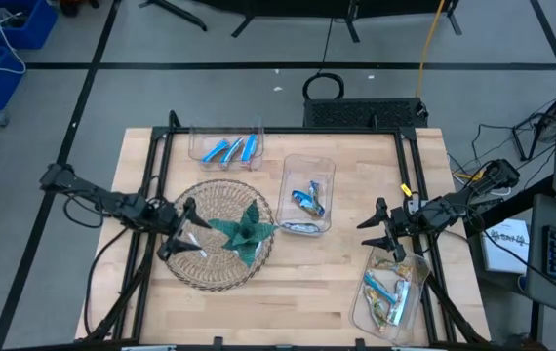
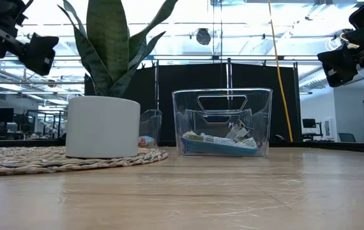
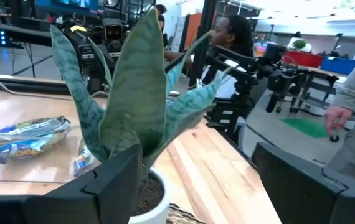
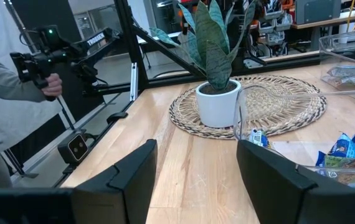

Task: Pick and place Granola Bars by type
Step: Return to Home Position

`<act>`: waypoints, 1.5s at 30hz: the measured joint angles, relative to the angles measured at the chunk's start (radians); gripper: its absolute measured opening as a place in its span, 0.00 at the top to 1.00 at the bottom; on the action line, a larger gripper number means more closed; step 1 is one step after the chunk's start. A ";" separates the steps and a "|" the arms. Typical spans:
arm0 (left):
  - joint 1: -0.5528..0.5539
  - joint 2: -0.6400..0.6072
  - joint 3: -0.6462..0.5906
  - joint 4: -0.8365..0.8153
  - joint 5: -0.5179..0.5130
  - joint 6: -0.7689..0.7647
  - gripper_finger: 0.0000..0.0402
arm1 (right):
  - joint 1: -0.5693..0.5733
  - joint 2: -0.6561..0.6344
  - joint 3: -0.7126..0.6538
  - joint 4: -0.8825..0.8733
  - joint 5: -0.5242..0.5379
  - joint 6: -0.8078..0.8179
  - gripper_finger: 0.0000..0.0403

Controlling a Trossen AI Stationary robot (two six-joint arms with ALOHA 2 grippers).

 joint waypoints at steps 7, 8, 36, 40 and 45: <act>-0.024 -0.015 -0.016 -0.018 -0.006 0.027 0.23 | 0.000 0.000 0.000 0.000 0.000 0.000 0.47; -0.028 -0.014 -0.016 -0.025 -0.006 0.028 0.23 | 0.000 0.000 0.000 0.000 0.000 0.000 0.47; -0.081 0.020 -0.013 -0.203 0.044 0.023 0.23 | 0.000 0.000 0.000 0.000 0.000 0.000 0.47; -0.081 0.020 -0.014 -0.198 0.041 0.023 0.23 | 0.000 0.000 0.000 0.000 0.000 0.000 0.47; -0.081 0.020 -0.014 -0.196 0.041 0.024 0.23 | 0.000 0.000 0.000 0.000 0.000 0.000 0.47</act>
